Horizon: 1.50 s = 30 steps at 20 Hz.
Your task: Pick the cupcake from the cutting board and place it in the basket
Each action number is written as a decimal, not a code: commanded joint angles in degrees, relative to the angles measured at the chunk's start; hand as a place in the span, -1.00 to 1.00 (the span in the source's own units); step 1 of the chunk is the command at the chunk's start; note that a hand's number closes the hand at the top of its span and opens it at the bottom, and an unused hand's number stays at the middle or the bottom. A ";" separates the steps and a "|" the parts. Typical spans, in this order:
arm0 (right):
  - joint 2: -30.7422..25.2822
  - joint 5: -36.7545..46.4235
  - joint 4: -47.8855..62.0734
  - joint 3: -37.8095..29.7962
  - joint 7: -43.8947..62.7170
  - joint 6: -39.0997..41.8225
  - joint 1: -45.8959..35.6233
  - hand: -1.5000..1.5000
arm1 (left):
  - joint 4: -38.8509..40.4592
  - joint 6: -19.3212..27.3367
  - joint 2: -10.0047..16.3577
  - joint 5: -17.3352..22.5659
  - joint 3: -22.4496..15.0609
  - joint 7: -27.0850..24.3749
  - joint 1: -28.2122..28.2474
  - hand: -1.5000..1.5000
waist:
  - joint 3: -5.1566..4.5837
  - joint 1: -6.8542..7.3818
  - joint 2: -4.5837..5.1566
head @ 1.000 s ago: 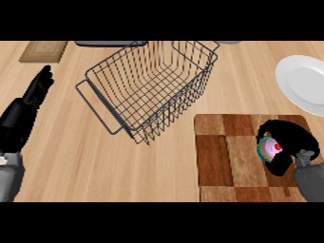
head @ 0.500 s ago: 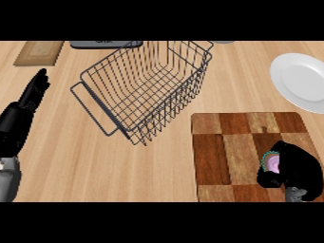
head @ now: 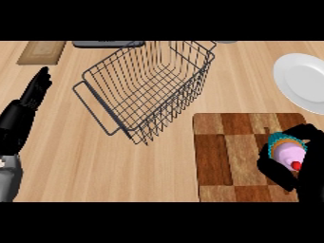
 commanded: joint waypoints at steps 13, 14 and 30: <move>8.57 -4.29 5.33 -0.57 15.02 12.68 -51.50 1.00 | 2.33 -0.91 -0.67 -1.09 -0.99 -0.34 -3.44 0.00 | -0.09 2.65 0.73; 8.58 -6.39 5.09 -2.14 15.07 16.78 -54.17 1.00 | -0.82 0.46 -1.95 -1.93 -1.99 0.53 -1.20 0.00 | -0.05 2.59 0.42; 8.62 -20.50 44.33 -11.32 18.21 5.84 -75.79 1.00 | 0.78 -0.52 -2.64 -1.68 -2.06 -0.47 -1.65 0.00 | -0.02 3.44 0.73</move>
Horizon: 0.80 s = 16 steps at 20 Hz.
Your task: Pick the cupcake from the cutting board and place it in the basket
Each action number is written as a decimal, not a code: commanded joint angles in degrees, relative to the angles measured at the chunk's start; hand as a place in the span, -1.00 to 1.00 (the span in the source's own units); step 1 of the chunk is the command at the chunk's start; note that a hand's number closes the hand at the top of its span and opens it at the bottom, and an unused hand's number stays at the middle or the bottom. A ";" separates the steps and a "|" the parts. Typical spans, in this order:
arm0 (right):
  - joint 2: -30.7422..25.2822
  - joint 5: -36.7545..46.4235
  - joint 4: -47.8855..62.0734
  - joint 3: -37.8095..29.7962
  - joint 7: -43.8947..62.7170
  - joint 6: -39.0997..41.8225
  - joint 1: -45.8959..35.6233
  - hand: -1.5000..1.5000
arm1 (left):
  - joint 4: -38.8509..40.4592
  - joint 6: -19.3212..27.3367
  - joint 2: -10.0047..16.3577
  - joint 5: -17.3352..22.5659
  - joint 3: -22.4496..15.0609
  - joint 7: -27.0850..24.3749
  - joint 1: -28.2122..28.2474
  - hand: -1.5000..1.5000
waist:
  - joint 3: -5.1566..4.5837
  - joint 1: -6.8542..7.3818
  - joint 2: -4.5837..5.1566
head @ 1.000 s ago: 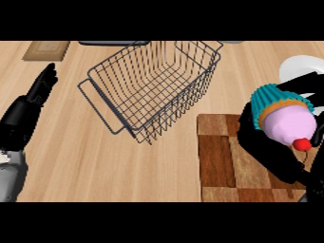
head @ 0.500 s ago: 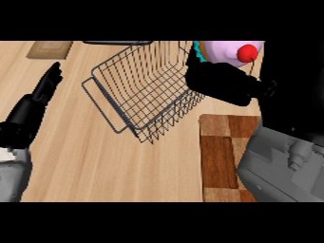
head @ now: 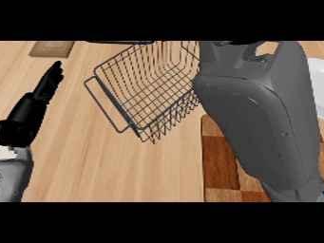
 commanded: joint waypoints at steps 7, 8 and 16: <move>0.31 -6.25 18.50 0.06 12.23 1.75 -6.19 1.00 | 0.35 -1.04 1.40 0.37 1.36 -0.44 -0.13 0.00 | 0.02 -0.62 -0.32; 0.31 -5.84 21.52 0.50 12.99 1.79 -9.45 1.00 | 2.46 -0.25 -0.44 0.21 0.59 -1.82 -0.80 0.00 | -0.05 -0.62 -0.09; -0.67 -6.40 30.32 0.16 8.64 11.10 -11.68 1.00 | 1.47 -1.08 0.66 0.58 1.64 -3.02 1.76 0.00 | 0.03 -1.46 -0.33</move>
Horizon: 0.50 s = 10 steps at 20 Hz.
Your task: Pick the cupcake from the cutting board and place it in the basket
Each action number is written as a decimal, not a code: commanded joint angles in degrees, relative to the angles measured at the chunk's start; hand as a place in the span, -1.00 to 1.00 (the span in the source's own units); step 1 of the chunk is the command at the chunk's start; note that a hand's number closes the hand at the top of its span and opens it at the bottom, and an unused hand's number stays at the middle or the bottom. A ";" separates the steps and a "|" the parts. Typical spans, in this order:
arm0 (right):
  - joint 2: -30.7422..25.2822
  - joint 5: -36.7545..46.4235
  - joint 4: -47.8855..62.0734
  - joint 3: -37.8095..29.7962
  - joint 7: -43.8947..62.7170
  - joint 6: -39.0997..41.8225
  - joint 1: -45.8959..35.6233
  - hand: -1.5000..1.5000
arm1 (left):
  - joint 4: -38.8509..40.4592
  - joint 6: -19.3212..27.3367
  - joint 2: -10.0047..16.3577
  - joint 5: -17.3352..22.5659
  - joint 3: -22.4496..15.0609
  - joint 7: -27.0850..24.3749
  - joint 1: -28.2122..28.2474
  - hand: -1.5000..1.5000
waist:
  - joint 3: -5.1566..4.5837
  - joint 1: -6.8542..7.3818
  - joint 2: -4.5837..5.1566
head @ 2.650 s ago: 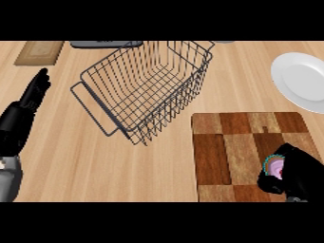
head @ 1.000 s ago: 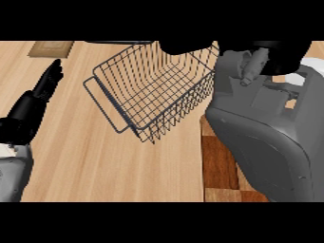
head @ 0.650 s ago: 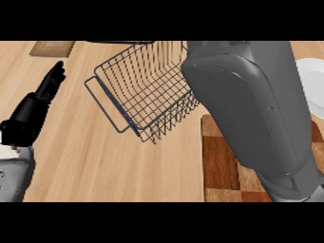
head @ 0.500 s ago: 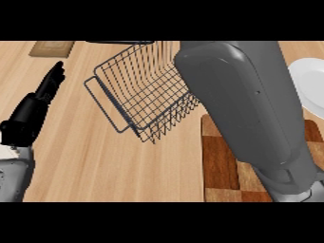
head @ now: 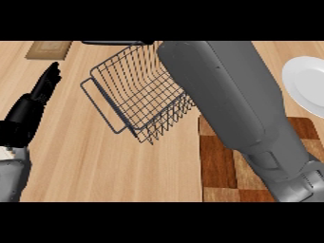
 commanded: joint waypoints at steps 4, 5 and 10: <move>0.60 -7.30 5.03 -0.43 9.78 3.01 -4.10 -1.00 | 0.71 1.31 -1.39 -1.69 -1.05 -0.01 -0.82 0.00 | 0.04 -0.15 0.11; 0.60 -8.84 3.63 0.10 11.03 2.49 -3.00 -1.00 | -2.10 -0.93 0.39 0.15 0.08 0.15 1.63 0.00 | 0.07 0.19 -0.16; 0.60 -10.20 3.46 -0.57 8.81 -3.49 -3.77 -1.00 | -1.56 -0.90 1.26 -0.01 1.49 -0.11 1.69 0.00 | 0.08 -0.28 -0.01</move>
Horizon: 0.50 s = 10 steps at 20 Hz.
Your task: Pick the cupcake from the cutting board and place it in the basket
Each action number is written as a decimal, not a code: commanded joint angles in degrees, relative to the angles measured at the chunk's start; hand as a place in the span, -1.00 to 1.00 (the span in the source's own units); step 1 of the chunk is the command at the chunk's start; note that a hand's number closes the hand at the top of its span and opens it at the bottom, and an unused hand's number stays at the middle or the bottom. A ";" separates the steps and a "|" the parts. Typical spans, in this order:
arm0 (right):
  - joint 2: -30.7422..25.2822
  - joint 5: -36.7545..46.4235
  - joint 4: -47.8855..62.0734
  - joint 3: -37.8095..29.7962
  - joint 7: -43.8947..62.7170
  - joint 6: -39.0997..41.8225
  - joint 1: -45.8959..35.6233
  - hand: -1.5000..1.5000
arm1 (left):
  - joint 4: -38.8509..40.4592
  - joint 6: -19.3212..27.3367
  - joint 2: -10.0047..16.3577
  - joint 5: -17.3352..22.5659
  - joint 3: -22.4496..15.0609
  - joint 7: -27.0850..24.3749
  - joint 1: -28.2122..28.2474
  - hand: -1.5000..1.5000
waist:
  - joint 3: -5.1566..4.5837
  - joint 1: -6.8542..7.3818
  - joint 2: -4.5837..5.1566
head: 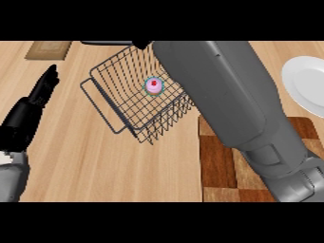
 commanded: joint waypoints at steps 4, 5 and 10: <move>0.54 3.71 -3.36 -2.66 4.97 -14.26 -0.22 -1.00 | 1.05 2.37 -1.75 -2.06 -0.81 -0.13 -1.38 0.00 | 0.03 -0.70 0.18; 0.54 4.56 -5.02 -4.04 6.13 -17.27 -0.76 -1.00 | 1.15 -0.09 -0.05 0.21 0.64 1.11 -1.12 0.00 | 0.04 -0.58 0.00; -1.78 13.04 -8.51 -7.78 5.46 -27.52 3.03 -1.00 | 0.49 0.63 -0.39 -0.46 0.71 -1.61 2.56 0.00 | 0.02 -1.11 -0.05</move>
